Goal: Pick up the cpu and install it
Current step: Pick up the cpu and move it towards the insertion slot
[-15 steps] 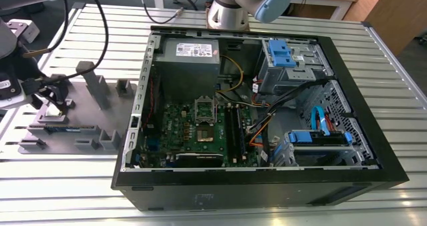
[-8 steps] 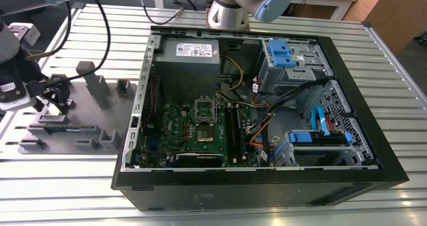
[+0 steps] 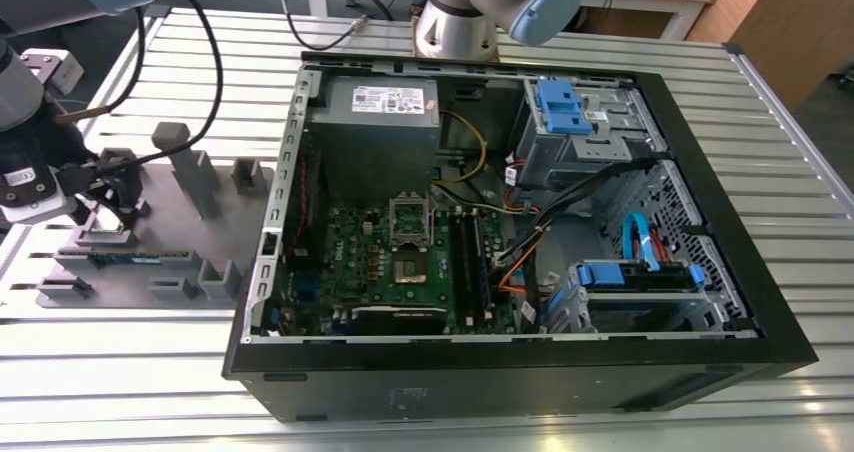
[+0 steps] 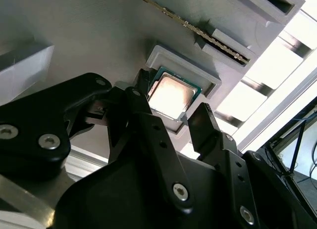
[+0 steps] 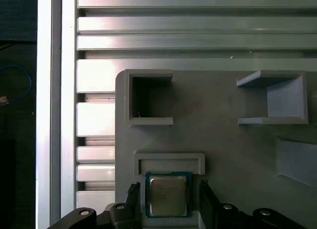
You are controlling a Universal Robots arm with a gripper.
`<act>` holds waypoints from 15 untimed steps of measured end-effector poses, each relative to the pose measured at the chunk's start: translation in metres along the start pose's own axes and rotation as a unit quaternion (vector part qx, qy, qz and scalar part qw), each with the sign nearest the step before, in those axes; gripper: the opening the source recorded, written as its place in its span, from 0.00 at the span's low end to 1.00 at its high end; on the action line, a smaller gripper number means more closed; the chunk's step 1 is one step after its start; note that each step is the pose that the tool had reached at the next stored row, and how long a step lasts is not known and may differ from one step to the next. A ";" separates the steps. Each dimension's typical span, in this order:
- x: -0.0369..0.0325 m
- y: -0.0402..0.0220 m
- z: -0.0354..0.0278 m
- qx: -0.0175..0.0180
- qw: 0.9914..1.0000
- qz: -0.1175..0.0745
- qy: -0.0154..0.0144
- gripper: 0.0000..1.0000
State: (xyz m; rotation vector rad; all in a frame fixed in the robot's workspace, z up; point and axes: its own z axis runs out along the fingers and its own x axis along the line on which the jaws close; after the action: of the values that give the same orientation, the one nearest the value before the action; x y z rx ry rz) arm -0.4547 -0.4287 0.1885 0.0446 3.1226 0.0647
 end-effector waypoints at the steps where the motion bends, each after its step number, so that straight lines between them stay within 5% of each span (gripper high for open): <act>1: 0.0000 0.0001 0.0003 0.000 1.000 0.000 0.000 0.59; 15: 0.0001 0.0006 0.0041 0.000 1.000 -0.002 0.000 0.59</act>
State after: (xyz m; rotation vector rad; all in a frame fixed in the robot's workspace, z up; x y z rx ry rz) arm -0.4547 -0.4279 0.1844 0.0383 3.1226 0.0648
